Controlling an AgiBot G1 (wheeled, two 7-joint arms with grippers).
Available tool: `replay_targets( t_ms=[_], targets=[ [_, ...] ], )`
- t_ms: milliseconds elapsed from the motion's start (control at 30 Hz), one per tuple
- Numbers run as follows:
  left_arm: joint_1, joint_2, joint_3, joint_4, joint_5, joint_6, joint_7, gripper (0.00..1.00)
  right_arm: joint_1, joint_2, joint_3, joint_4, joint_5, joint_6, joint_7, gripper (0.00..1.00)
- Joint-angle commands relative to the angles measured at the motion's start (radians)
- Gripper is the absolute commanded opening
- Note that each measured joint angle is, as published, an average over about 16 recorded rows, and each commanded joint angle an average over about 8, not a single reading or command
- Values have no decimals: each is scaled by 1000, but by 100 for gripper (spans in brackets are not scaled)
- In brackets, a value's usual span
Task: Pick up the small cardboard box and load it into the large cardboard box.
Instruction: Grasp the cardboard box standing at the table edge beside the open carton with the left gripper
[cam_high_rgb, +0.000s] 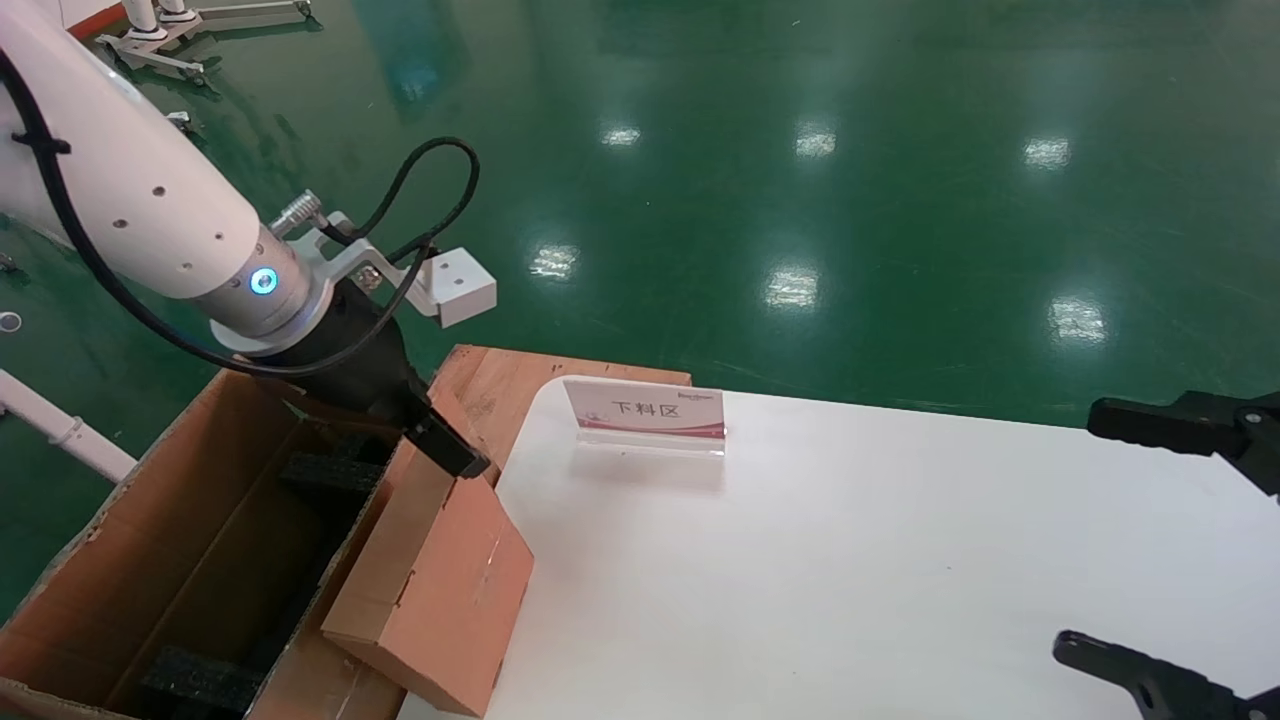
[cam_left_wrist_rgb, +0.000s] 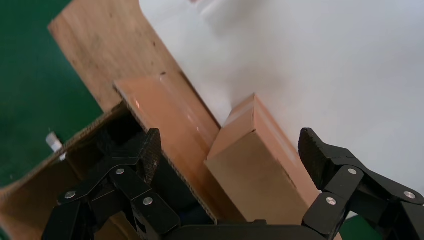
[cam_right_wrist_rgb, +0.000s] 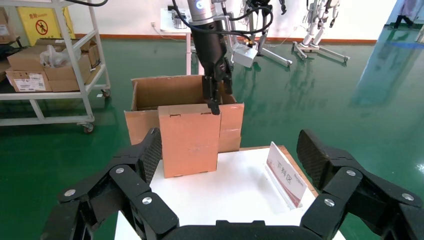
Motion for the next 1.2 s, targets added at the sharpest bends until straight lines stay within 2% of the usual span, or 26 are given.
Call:
replay_targets(
  t_ms=[33, 533, 1200],
  targets=[
    [-23, 3, 39, 0, -11, -2, -28, 100, 0, 0, 0, 0, 0, 0, 0, 100],
    [-100, 11, 231, 0, -101, -19, -140, 100, 0, 1, -1, 0, 1, 1, -1, 100],
    [-87, 13, 341, 0, -150, -56, -166, 100, 1, 1, -3, 0, 2, 1, -1, 100]
  ],
)
